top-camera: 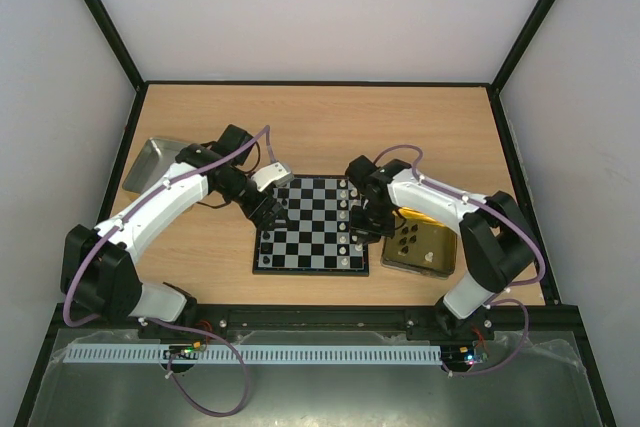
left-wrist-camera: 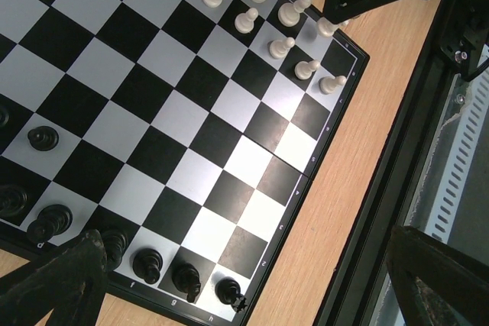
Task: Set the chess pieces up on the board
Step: Place the chess piece on the chessboard.
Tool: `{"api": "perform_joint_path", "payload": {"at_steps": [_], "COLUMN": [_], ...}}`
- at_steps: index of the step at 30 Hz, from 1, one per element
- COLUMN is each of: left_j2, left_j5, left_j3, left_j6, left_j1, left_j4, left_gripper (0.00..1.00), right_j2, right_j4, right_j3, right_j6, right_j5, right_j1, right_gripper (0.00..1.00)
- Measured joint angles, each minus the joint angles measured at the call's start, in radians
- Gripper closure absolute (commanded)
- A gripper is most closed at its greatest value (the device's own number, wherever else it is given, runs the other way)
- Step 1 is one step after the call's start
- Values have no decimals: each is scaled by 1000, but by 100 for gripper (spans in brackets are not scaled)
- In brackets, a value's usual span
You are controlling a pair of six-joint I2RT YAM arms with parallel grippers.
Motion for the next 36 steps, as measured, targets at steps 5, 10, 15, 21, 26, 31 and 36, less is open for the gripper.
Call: {"api": "perform_joint_path", "payload": {"at_steps": [5, 10, 15, 21, 26, 31, 36], "left_j2": [0, 0, 0, 0, -1, -1, -1], "left_j5": [-3, -4, -7, -8, -8, -10, -11], "left_j3": [-2, -3, -9, -19, -19, -19, -21], "left_j6": [0, -3, -4, -4, -4, -5, -4], "left_j1": [0, 0, 0, 0, 0, 0, 0], "left_j4": [4, 8, 13, 13, 14, 14, 14], "left_gripper": [1, 1, 1, 1, 1, 1, 1], "right_j2": [14, 30, 39, 41, 41, 28, -32], "right_j4": [14, 19, 19, 22, 12, -15, -66], "right_j3": [0, 0, 0, -2, 6, 57, 87], "right_j6": [0, 0, 0, -2, -5, -7, -8], "right_j5": [0, -2, -5, -11, -6, 10, 30], "right_j1": [5, 9, 13, 18, 20, 22, 32], "right_gripper": [95, 94, 85, 77, 75, 75, 80]}}
